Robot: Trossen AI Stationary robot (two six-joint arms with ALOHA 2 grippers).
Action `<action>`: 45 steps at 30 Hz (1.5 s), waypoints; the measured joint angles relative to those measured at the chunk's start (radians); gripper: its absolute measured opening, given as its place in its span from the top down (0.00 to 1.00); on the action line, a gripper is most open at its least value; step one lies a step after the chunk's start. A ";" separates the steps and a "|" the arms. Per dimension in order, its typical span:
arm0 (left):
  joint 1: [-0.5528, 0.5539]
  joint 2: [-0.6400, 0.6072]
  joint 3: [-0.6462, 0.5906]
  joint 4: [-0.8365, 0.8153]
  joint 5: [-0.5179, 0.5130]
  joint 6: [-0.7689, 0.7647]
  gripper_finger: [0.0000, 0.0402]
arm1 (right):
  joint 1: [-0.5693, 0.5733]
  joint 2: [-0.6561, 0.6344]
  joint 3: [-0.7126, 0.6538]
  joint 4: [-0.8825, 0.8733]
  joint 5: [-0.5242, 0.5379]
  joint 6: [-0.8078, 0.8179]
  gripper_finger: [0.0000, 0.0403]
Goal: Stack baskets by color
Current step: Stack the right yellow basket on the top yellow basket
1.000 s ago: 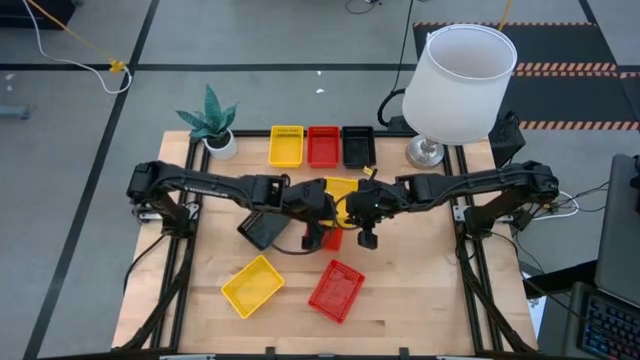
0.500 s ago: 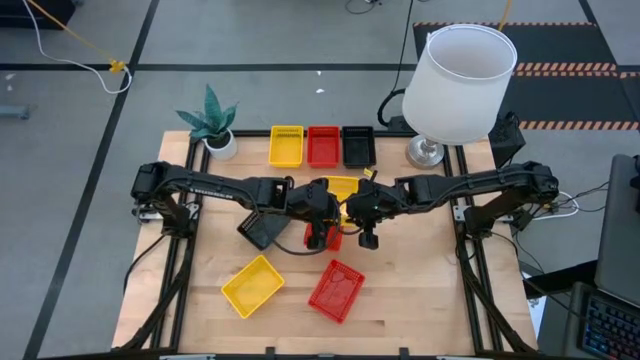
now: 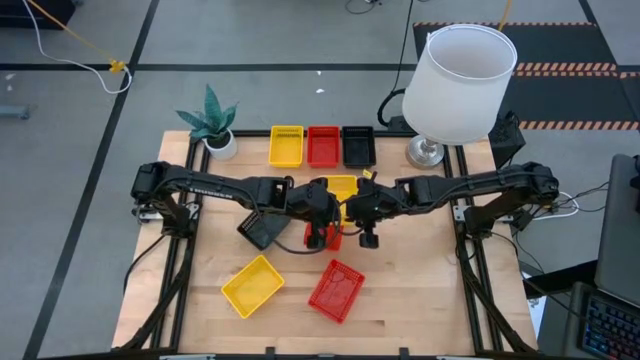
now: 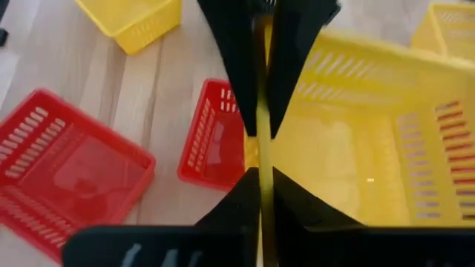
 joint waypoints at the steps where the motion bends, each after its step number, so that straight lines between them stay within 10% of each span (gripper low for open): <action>1: 0.000 0.000 0.000 -0.001 0.000 -0.001 0.97 | 0.000 -0.001 0.000 0.014 0.003 -0.005 0.94; 16: -0.001 -0.006 -0.002 -0.006 0.008 0.015 0.95 | -0.001 -0.103 0.002 0.118 0.031 0.051 0.57; 45: 0.017 -0.329 0.000 -0.201 -0.209 0.233 0.96 | -0.006 -0.367 0.002 0.003 0.158 0.149 0.55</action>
